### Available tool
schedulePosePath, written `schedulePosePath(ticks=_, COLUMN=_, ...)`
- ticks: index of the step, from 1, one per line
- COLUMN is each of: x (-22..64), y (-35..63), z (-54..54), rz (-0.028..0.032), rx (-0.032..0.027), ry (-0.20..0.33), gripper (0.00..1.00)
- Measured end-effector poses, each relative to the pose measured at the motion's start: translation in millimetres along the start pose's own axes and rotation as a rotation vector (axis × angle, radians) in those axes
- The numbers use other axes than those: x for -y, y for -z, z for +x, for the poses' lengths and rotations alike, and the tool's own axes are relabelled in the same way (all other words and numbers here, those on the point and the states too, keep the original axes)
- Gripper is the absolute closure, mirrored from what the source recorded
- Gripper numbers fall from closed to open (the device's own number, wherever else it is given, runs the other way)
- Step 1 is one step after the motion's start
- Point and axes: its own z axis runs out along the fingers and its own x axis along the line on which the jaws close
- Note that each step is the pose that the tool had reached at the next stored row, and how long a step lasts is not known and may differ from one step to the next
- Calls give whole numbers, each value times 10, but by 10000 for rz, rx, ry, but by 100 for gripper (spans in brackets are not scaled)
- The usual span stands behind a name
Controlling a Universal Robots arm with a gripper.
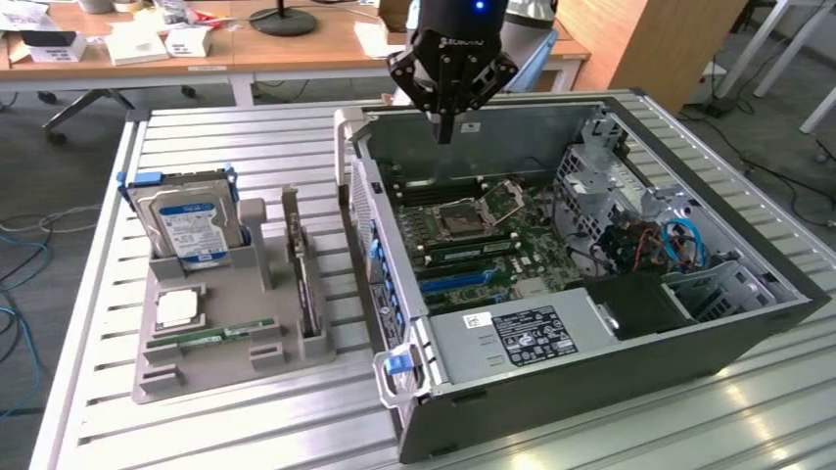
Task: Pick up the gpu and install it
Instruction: 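Reach for the gpu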
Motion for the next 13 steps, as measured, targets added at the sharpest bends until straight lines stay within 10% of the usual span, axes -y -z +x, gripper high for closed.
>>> schedulePosePath(ticks=13, x=22, y=8, z=337, rz=0, rx=0, ry=0, gripper=89)
